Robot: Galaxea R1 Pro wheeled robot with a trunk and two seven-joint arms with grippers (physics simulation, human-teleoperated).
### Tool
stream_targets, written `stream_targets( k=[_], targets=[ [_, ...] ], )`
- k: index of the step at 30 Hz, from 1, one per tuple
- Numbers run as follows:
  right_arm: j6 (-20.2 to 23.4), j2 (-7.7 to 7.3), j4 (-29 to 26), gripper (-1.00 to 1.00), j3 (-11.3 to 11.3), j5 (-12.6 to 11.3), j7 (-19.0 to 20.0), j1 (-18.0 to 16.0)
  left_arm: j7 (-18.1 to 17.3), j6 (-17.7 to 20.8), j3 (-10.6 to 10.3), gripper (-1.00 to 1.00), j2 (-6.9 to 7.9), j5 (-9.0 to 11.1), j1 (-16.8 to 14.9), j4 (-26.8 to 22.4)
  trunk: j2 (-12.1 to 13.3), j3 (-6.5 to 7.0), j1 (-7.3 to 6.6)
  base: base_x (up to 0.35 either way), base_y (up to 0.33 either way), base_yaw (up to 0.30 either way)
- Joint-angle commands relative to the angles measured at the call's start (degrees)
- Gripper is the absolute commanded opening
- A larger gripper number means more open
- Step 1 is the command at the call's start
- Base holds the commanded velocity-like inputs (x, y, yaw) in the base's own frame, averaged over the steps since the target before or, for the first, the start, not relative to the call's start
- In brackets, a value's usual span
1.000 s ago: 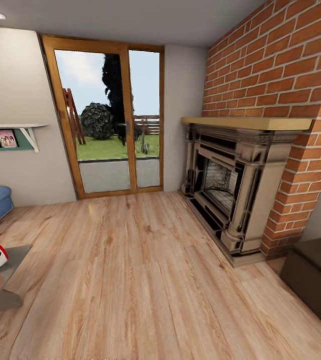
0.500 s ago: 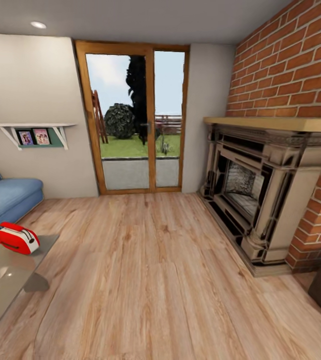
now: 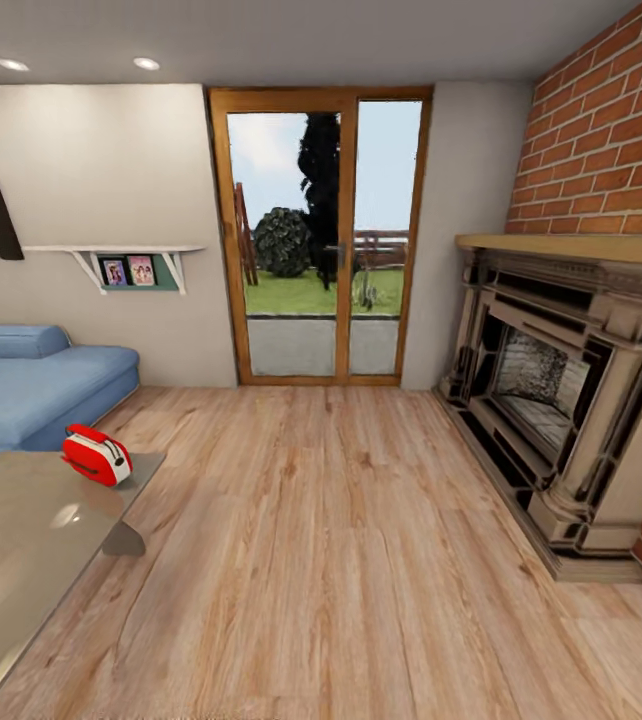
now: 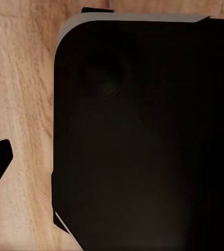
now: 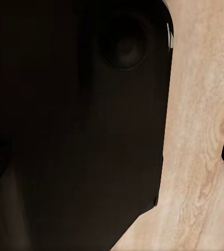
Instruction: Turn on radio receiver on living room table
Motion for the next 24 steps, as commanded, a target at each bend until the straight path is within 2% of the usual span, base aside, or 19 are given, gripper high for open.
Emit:
stream_targets(
  k=[1,8,13,24],
  targets=[
    [0.00,0.00,0.00,1.00,0.00,0.00,0.00,0.00,0.00,0.00,0.00,1.00,0.00,0.00,0.00,0.00,0.00,0.00,0.00,0.000,0.000,0.271],
    [0.03,-0.02,-0.02,1.00,0.00,0.00,0.00,0.00,0.00,0.00,0.00,1.00,0.00,0.00,0.00,0.00,0.00,0.00,0.00,0.000,0.000,0.250],
    [0.03,-0.08,-0.03,1.00,-0.02,0.00,0.00,0.00,0.00,0.00,0.00,1.00,0.00,0.00,0.00,0.00,0.00,0.00,0.00,0.020,0.000,0.054],
    [0.07,-0.02,0.00,1.00,0.09,0.00,0.00,0.00,0.00,0.00,0.00,1.00,0.06,0.08,0.00,0.00,0.00,0.00,0.00,0.262,0.000,0.005]
  ],
)
